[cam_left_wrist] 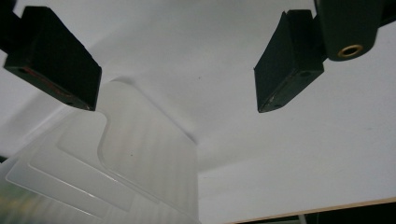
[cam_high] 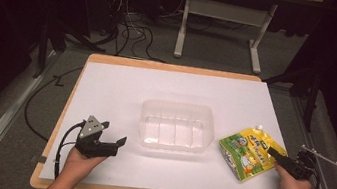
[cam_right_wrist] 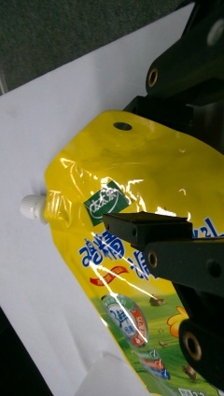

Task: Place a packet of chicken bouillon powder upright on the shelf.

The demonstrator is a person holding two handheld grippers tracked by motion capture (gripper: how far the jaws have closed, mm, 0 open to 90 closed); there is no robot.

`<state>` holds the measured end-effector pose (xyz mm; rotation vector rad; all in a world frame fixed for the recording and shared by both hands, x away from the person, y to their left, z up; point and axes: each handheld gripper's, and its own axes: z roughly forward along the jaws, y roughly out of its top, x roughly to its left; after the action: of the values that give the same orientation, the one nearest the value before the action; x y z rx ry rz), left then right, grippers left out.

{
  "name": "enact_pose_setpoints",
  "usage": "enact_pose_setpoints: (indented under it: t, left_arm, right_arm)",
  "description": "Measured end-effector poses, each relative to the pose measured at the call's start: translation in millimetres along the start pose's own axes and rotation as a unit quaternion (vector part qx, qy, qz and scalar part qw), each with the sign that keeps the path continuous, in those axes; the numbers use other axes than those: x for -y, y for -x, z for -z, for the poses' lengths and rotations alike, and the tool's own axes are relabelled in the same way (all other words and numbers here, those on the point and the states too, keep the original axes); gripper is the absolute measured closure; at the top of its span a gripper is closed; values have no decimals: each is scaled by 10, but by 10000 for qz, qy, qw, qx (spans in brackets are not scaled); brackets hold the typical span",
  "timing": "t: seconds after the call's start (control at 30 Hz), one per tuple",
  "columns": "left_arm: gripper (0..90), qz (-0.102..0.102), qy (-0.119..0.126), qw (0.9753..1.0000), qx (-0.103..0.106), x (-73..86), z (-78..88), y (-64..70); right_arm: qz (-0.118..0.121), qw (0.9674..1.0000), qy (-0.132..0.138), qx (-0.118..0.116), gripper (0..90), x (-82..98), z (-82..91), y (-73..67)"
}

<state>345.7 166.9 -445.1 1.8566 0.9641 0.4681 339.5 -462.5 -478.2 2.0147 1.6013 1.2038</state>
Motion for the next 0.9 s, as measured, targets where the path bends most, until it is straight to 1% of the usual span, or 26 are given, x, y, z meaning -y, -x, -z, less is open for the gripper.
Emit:
enact_pose_setpoints:
  t: [0.03,0.07,0.1,0.17,0.23,0.27,0.37,0.4,0.43,0.5,0.53,0.57,0.6,0.63,0.7,0.73,0.77,0.8,0.83,0.87,0.9]
  left_arm:
    - [155,14,30,10000,6,-7,9,2]
    - [155,14,30,10000,6,-7,9,2]
    - [155,20,36,10000,8,-9,11,3]
    - [155,19,36,10000,18,-9,11,2]
    - [155,19,29,10000,22,-8,10,0]
    - [155,10,40,10000,25,-11,10,-1]
    - [156,12,41,10000,38,-15,12,-4]
    - [156,18,46,10000,46,-15,13,-5]
    - [161,22,74,10000,53,-16,15,-3]
    - [168,37,90,9999,71,-18,18,-1]
    - [168,41,106,9999,79,-21,21,1]
    - [170,41,131,9999,90,-25,22,5]
    - [175,32,138,9999,100,-30,24,7]
    - [175,21,145,9998,102,-35,23,8]
    - [180,35,174,9998,103,-38,14,9]
    - [183,43,188,9998,98,-39,8,9]
    - [186,43,188,9998,98,-39,8,9]
    - [186,51,199,9997,105,-40,8,8]
    - [196,61,218,9997,112,-42,14,5]
    - [199,61,218,9997,112,-42,14,5]
    - [199,66,238,9996,111,-43,17,4]
  right_arm:
    - [-65,9999,-14,-94,643,3,-2,9]
    - [-65,9999,-14,-94,643,3,-2,9]
    - [-96,9999,-21,-107,686,6,1,5]
    - [16,10000,32,-70,774,8,13,2]
    - [63,10000,62,-24,848,9,24,-6]
    - [133,9998,120,38,900,11,41,-16]
    - [119,9998,159,-13,900,7,69,-33]
    - [207,9996,213,-31,900,2,83,-38]
    - [255,9991,336,-76,900,-10,127,-76]
    - [356,9981,492,-122,900,-31,179,-123]
    - [356,9981,492,-122,900,-31,179,-123]
    - [383,9976,557,-151,900,-39,207,-154]
    - [455,9963,700,-215,900,-55,259,-211]
    - [455,9963,700,-215,900,-55,259,-211]
    - [488,9949,828,-306,900,-67,312,-259]
    - [544,9933,944,-397,900,-78,363,-312]
    - [544,9933,944,-397,900,-78,363,-312]
    - [598,9923,994,-430,900,-84,389,-341]
    - [664,9904,1098,-520,900,-94,442,-411]
    - [697,9891,1160,-580,900,-97,470,-443]
    - [697,9891,1160,-580,900,-97,470,-443]
